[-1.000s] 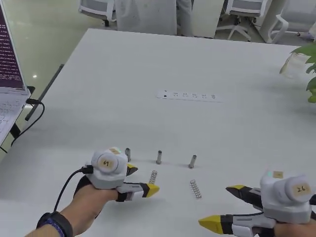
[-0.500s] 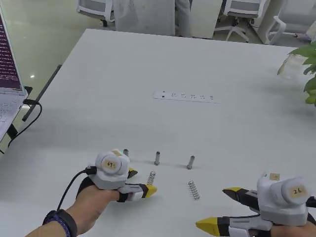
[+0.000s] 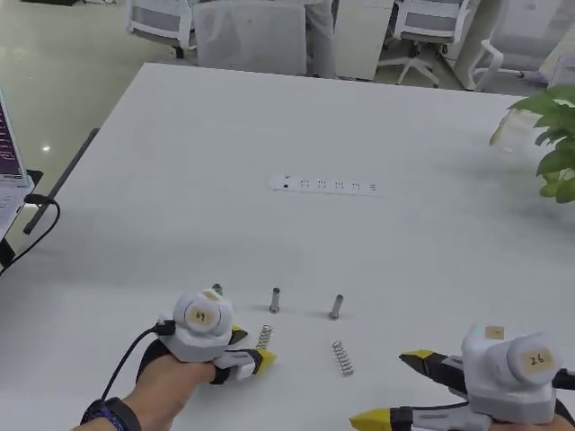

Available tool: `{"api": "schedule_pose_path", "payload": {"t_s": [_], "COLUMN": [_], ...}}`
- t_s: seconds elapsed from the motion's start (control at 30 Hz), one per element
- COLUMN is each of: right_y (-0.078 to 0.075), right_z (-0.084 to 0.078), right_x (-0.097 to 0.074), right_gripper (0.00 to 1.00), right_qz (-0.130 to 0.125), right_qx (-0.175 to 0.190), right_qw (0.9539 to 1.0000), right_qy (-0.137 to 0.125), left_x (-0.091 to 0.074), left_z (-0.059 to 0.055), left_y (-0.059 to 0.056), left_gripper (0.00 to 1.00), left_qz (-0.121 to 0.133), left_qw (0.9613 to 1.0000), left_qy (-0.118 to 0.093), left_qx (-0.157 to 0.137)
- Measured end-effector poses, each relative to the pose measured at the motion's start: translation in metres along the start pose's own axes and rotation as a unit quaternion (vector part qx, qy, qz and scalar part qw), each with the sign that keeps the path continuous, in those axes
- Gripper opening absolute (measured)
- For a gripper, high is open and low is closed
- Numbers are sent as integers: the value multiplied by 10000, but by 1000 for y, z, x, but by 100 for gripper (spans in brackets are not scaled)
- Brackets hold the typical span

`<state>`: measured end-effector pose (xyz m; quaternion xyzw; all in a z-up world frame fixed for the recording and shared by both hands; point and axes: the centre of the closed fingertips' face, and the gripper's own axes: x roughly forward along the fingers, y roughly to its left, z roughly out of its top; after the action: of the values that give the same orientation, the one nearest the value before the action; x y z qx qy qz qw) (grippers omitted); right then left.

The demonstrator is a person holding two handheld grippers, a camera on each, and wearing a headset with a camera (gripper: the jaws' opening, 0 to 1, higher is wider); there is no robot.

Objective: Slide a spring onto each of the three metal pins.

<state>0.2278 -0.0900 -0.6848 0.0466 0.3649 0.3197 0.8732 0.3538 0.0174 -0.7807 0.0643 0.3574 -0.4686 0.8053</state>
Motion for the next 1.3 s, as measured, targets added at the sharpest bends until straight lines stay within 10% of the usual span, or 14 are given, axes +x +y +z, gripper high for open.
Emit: {"api": "schedule_pose_path", "payload": {"t_s": [0.53, 1.3], "right_y": [1, 8], "right_z": [-4, -4], "right_x": [5, 8], "right_gripper": [83, 81], "right_qz": [44, 146], "right_qx": [-20, -29], "right_qw": [10000, 9999], "right_qy": [63, 30], "left_x": [1, -34], "left_z": [-6, -22], "left_y": [12, 16], "left_gripper": [3, 2], "left_qz": [400, 341], "left_qw": [9980, 9974], "left_qy": [253, 393], "left_qx": [410, 508]}}
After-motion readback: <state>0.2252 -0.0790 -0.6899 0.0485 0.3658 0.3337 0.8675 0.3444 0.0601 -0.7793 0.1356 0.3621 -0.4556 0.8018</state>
